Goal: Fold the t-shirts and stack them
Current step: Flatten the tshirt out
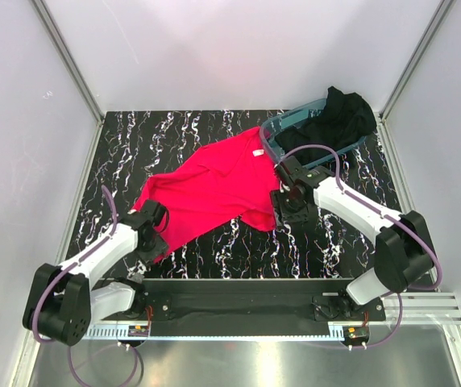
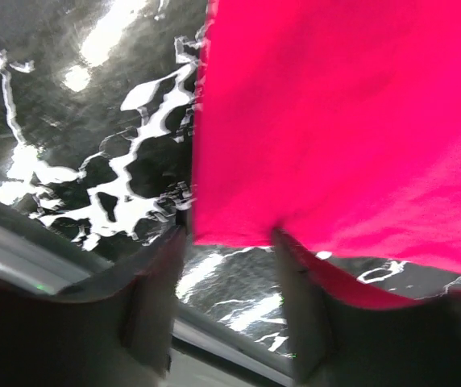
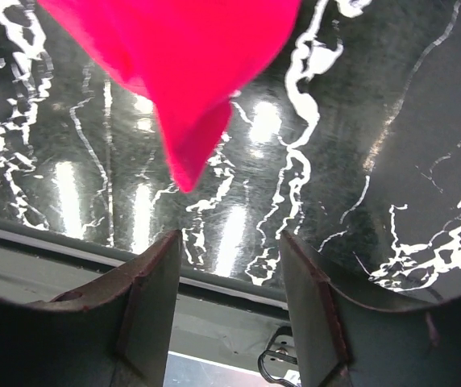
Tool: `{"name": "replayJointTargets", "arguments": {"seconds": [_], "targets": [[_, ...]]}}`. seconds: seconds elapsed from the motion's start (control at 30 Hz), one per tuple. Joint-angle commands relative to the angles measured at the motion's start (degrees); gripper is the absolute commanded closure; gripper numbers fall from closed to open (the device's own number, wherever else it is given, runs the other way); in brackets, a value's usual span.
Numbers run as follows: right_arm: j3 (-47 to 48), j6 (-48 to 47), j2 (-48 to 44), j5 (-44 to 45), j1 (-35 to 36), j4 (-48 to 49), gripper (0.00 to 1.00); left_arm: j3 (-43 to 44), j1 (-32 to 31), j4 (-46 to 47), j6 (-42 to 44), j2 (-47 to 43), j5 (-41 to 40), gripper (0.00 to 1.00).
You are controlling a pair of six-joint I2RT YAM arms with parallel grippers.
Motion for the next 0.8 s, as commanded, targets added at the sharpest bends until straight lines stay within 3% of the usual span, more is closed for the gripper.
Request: {"name": "replayJointTargets", "arguments": {"seconds": [0.0,0.07,0.1,0.23,0.47,0.57,0.6,0.63,0.73,0.77], "targets": [[-1.16,1.16,-1.92,-0.92,-1.61,1.58,0.41,0.24,-0.17,3.2,-1.42,2.52,-0.98,0.58],[-2.12,1.34,-1.57,-2.15,-2.4,3.16,0.42,1.11,-0.17,3.64,-0.8,2.18,-1.68,0.69],[-2.48,1.43,-1.05,-3.81,-2.58,5.17,0.42,1.29,-0.17,3.64,-0.63,1.91,-1.94,0.8],[-4.14,2.21,0.54,-9.97,-2.76,11.94,0.42,2.43,-0.17,3.82,1.22,1.3,-3.52,0.99],[-4.68,1.43,2.99,-12.8,-2.67,17.85,0.37,5.68,-0.17,1.01,3.5,0.59,-5.98,1.0],[-1.27,-0.5,7.55,-6.32,-2.76,14.26,0.41,7.7,-0.17,-0.93,4.38,-1.16,-7.48,1.0],[-0.38,-1.2,8.44,-5.42,-2.84,13.46,0.44,8.4,-0.17,-1.37,4.82,-1.6,-7.83,1.0],[1.02,-2.43,9.15,-4.8,-2.84,12.75,0.62,10.24,-0.17,-1.98,5.26,-2.74,-8.44,1.0],[3.05,-2.96,8.81,-1.02,-3.72,9.33,0.93,14.19,-0.17,-3.04,7.89,-5.02,-9.41,1.0],[4.02,-3.14,8.02,0.38,-3.81,7.93,0.95,15.52,-0.17,-3.39,9.38,-5.47,-9.68,1.0]]}}
